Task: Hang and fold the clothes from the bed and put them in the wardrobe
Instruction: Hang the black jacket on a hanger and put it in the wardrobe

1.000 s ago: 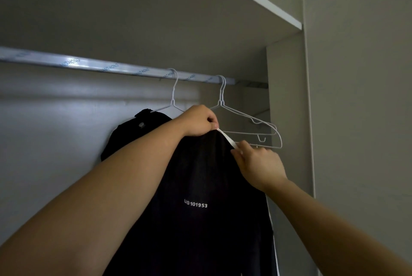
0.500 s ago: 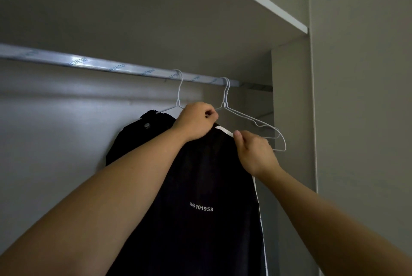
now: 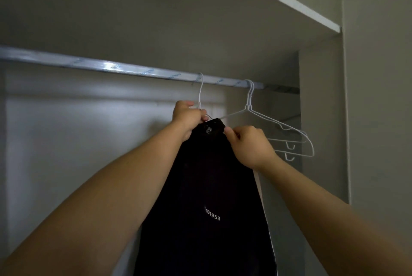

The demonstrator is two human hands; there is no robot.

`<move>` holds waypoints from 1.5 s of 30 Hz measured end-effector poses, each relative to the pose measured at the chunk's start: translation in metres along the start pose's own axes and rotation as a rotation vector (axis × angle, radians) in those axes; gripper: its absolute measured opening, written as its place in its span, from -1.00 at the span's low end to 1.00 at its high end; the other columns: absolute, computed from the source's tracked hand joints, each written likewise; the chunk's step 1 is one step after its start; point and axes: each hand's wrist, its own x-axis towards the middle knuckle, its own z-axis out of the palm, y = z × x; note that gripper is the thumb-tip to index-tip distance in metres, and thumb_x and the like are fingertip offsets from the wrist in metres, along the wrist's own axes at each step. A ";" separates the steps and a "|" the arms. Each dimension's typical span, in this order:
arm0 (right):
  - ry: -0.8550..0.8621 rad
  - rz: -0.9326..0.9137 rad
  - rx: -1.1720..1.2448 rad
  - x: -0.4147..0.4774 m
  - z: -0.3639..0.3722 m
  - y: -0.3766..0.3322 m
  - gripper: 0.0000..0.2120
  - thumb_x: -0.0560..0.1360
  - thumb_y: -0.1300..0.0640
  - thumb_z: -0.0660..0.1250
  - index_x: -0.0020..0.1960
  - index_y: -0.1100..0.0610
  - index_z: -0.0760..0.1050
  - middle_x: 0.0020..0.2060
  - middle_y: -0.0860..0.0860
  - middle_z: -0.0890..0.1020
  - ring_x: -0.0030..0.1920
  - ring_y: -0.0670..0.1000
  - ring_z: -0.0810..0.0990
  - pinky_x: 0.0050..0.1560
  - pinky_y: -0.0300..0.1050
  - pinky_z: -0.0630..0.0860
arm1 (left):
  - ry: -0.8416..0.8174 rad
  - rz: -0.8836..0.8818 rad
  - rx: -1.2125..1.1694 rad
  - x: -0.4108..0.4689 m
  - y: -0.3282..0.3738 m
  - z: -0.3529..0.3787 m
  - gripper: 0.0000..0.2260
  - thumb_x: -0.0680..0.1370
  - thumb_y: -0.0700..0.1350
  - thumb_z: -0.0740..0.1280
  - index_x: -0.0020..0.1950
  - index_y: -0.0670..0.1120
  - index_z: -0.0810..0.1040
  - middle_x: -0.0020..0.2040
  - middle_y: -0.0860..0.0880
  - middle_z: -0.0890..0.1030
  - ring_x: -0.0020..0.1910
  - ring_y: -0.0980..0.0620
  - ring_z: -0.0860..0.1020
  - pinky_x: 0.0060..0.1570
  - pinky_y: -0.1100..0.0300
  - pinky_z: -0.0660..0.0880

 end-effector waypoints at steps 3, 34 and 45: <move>0.043 -0.056 -0.136 -0.008 0.015 -0.022 -0.51 0.67 -0.19 0.05 -0.31 0.07 0.36 -0.37 0.01 0.50 -0.34 0.14 0.50 -0.33 -0.04 0.36 | 0.033 -0.026 -0.051 -0.008 0.016 -0.023 -0.80 0.49 -0.43 0.31 -0.08 -0.15 0.45 -0.33 -0.15 0.57 -0.39 -0.04 0.54 -0.42 0.24 0.49; -0.018 -0.492 0.023 -0.082 0.113 -0.283 -0.64 0.63 0.14 0.15 -0.33 0.01 0.21 -0.42 -0.08 0.30 -0.46 -0.07 0.24 -0.44 -0.13 0.08 | 0.782 -0.109 0.547 -0.095 0.121 -0.297 -0.92 0.32 -0.30 0.34 -0.39 -0.25 0.57 -0.49 -0.16 0.56 -0.51 -0.12 0.51 -0.44 0.22 0.46; -0.028 -0.242 0.218 -0.046 0.093 -0.220 -0.62 0.60 0.00 0.04 -0.33 0.08 0.41 -0.26 0.05 0.61 -0.31 0.09 0.50 -0.26 -0.11 0.37 | 0.193 -0.105 1.789 -0.090 0.182 -0.190 -0.66 0.60 -0.17 0.21 0.35 -0.25 0.45 -0.10 -0.15 0.56 -0.24 -0.09 0.58 -0.29 0.12 0.52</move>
